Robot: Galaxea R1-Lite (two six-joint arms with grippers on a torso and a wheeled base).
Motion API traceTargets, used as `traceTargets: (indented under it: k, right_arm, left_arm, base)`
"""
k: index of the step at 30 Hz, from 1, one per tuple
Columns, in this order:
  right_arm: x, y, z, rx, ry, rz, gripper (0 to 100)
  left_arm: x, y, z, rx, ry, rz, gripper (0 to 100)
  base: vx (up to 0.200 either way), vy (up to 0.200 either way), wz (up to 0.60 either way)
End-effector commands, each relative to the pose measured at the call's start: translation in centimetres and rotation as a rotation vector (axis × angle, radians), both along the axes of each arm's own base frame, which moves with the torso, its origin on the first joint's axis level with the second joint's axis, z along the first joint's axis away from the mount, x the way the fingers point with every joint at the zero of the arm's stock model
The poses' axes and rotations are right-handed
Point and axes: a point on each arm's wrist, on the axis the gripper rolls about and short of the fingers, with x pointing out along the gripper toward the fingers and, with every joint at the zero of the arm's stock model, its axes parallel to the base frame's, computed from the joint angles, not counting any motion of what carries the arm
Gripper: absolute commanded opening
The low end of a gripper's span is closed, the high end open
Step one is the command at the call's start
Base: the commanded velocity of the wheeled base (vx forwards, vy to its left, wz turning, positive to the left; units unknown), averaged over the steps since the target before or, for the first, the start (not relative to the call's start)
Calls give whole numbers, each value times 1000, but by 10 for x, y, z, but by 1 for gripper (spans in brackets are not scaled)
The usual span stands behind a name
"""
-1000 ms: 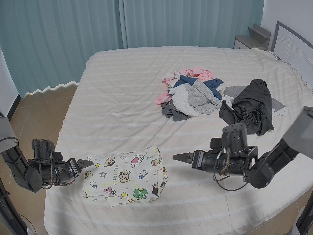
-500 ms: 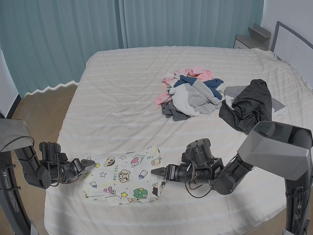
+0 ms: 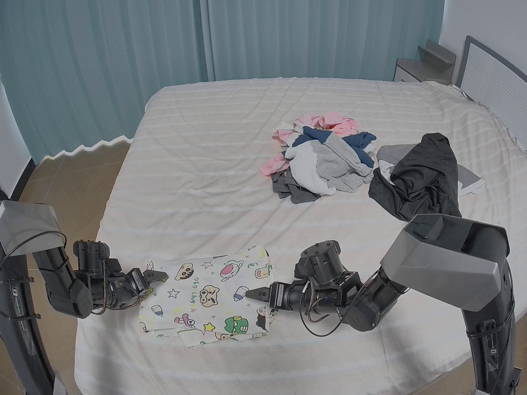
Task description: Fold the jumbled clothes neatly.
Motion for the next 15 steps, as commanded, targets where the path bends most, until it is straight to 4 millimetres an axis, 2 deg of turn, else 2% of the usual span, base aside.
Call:
traceTargets:
  k: [1, 7, 15]
  right_arm:
    - [1, 8, -1, 8, -10, 14, 100]
    - [5, 14, -11, -2, -16, 3, 100]
    - [5, 28, -9, 11, -40, 19, 100]
  left_arm:
    - [-2, -8, -2, 2, 6, -25, 100]
    - [-3, -10, -2, -1, 10, -30, 100]
    - [-8, -19, -3, 0, 24, -56, 100]
  base:
    - [0, 0, 0]
    - [0, 0, 0]
    - [0, 0, 0]
